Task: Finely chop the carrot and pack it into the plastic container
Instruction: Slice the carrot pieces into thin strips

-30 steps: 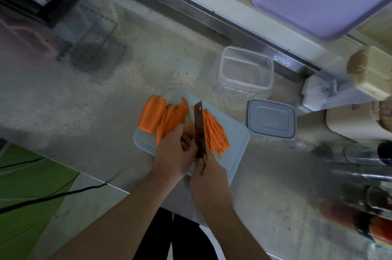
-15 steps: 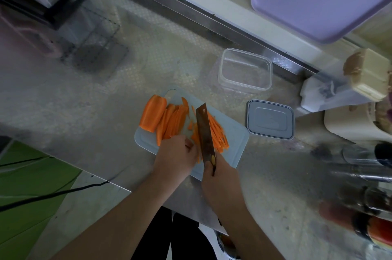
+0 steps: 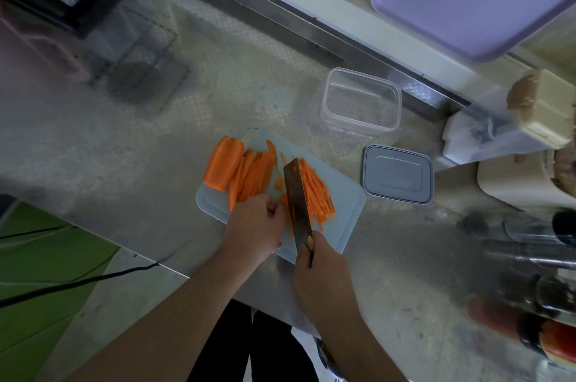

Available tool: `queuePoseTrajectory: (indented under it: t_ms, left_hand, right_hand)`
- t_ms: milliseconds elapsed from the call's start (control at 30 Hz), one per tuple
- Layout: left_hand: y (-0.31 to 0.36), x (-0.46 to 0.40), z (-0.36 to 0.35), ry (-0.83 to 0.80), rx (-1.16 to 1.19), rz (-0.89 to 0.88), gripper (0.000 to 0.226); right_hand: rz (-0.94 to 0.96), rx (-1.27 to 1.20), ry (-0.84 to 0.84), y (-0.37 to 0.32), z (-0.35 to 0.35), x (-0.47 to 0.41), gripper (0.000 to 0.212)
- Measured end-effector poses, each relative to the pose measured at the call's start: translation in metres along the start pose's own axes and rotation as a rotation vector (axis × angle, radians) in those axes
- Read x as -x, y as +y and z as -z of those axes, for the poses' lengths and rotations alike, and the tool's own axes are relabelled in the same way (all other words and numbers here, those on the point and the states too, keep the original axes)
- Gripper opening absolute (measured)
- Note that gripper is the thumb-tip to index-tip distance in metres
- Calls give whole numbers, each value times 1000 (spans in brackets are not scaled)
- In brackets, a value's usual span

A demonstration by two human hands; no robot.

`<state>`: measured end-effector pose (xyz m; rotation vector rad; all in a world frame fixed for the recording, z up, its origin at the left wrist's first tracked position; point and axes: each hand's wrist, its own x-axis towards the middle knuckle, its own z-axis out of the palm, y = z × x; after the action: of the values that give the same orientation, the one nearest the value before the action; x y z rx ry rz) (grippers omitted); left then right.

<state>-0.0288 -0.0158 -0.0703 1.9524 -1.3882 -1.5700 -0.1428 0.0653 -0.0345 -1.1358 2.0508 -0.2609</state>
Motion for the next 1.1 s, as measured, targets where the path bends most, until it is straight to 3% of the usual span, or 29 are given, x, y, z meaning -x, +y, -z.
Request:
queuePoseTrajectory:
  t_ms: [333,533,767,1100]
  left_hand:
    - [2,-1,0,6,-26,11,22]
    - [-5,-4,-3,69,-116,-68,21]
    - [-7,-5,-5,162,-111,-141,18]
    - [-13,-7,-7,132,-21,-172,7]
  right_hand:
    - [15,-10,-21,1,1,2,16]
    - [-1,-18,9,2,5,3,17]
    - [3,10,-17,4,9,-1,15]
    - [26,-4,-19,2,3,-1,21]
